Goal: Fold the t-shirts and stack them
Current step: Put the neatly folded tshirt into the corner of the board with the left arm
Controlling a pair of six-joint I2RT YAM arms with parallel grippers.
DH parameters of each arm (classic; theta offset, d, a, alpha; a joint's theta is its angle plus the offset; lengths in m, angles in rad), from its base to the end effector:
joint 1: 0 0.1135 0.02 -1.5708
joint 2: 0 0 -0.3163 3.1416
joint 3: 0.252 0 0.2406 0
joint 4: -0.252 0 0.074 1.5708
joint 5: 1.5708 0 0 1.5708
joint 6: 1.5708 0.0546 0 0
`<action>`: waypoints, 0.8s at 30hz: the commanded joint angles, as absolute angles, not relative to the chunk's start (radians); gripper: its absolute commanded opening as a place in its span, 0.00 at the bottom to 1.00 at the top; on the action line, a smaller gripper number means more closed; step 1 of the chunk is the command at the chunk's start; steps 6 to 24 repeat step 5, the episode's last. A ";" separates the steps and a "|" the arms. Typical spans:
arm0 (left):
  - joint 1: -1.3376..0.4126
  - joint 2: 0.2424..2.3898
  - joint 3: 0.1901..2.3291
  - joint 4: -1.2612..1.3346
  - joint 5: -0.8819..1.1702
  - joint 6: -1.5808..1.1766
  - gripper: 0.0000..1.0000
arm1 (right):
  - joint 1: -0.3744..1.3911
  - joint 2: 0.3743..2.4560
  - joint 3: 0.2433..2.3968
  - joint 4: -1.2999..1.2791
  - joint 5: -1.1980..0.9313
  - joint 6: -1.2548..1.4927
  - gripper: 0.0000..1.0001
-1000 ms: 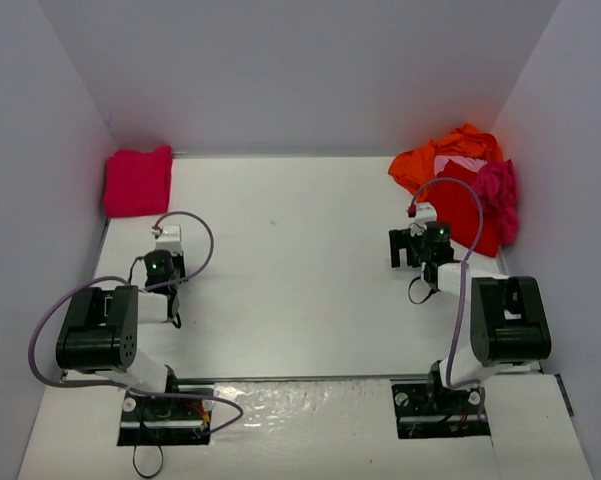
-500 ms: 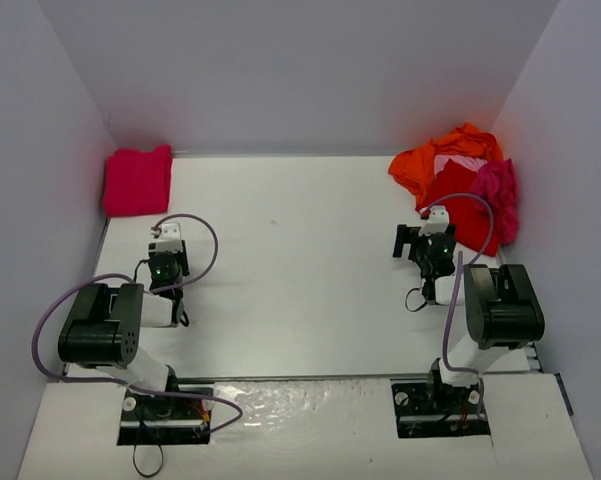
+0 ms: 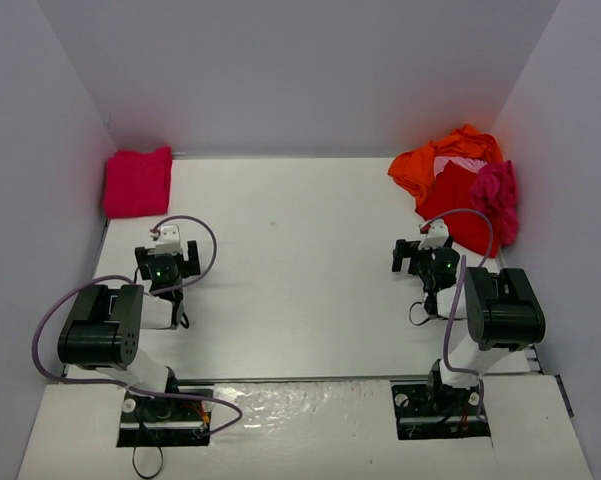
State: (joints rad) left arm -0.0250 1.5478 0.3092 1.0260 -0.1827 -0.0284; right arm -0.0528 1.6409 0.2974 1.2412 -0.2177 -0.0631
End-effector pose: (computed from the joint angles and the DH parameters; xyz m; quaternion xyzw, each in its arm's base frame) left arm 0.2704 0.0032 0.2021 -0.0586 0.7748 0.0543 0.6271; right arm 0.2800 -0.0030 0.2025 -0.0766 0.7376 0.0419 0.6696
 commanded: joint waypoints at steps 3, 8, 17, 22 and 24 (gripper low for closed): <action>-0.026 1.519 0.371 1.071 -0.180 -0.031 0.97 | -0.060 1.622 0.336 1.447 -0.231 -0.064 1.00; -0.026 1.519 0.368 1.075 -0.186 -0.033 0.97 | -0.060 1.627 0.340 1.441 -0.231 -0.066 1.00; -0.026 1.519 0.368 1.075 -0.186 -0.033 0.97 | -0.060 1.627 0.340 1.441 -0.231 -0.066 1.00; -0.026 1.519 0.368 1.075 -0.186 -0.033 0.97 | -0.060 1.627 0.340 1.441 -0.231 -0.066 1.00; -0.026 1.519 0.368 1.075 -0.186 -0.033 0.97 | -0.060 1.627 0.340 1.441 -0.231 -0.066 1.00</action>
